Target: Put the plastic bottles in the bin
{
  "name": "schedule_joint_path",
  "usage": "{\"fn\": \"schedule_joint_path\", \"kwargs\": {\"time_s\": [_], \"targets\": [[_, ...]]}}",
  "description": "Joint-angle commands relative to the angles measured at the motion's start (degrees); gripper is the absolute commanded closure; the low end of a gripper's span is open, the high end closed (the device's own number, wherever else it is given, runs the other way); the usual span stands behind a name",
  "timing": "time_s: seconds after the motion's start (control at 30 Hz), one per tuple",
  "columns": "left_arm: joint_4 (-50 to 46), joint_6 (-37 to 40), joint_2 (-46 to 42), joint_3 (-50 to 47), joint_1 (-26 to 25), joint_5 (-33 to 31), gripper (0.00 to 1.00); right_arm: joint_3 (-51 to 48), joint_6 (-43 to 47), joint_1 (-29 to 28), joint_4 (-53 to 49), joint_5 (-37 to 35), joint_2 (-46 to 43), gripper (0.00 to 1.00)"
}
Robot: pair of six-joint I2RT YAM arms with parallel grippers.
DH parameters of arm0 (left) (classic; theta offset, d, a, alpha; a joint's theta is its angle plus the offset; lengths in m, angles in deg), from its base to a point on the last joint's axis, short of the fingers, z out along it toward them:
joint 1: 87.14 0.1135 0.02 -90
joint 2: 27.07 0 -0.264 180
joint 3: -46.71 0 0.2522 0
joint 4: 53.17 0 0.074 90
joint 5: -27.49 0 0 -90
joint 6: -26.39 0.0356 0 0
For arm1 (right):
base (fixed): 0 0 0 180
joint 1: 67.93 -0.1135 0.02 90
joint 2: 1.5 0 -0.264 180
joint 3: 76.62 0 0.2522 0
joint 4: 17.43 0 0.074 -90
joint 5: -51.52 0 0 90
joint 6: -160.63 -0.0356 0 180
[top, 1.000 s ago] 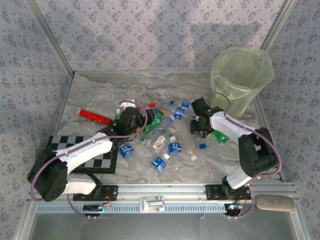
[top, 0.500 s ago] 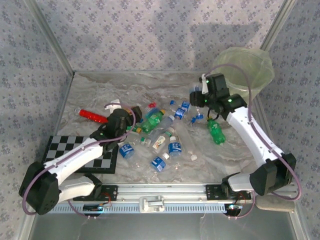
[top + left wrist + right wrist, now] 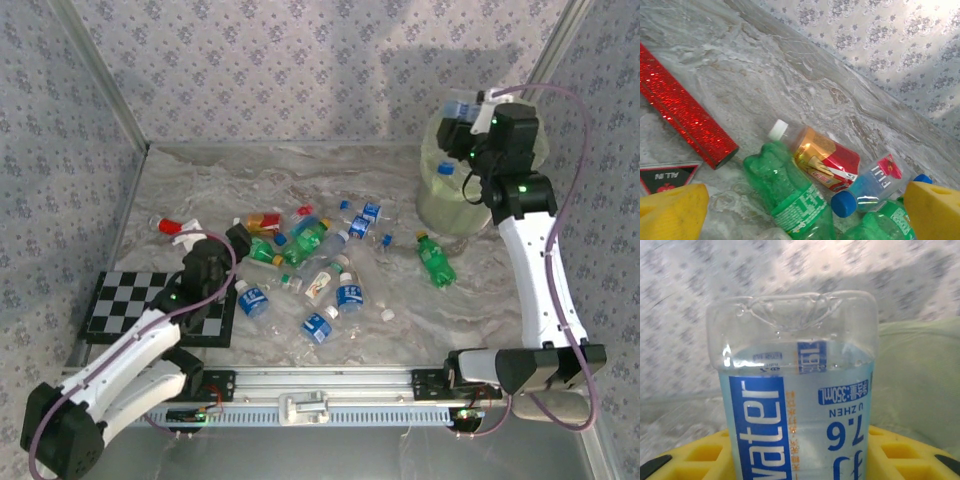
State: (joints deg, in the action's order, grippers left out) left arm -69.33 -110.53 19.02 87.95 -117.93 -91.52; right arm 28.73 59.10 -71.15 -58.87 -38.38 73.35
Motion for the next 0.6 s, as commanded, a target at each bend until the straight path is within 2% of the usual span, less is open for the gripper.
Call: {"fn": "schedule_joint_path", "kwargs": {"time_s": [0.0, 0.27, 0.57], "targets": [[-2.1, -1.3, -2.7, -1.4, 0.4, -1.8, 0.00, 3.5, 0.8, 3.4, 4.5, -5.0, 2.5, 0.51], [-4.1, 1.0, -5.4, -1.5, 0.8, -1.6, 0.00, 8.2, 1.6, 7.7, 2.3, -7.3, 12.8, 0.51], [-6.6, 3.7, -6.7, -0.6, 1.6, -0.5, 0.00, 13.8, 0.3, 9.9, -9.2, -3.0, 25.3, 0.51]]}}
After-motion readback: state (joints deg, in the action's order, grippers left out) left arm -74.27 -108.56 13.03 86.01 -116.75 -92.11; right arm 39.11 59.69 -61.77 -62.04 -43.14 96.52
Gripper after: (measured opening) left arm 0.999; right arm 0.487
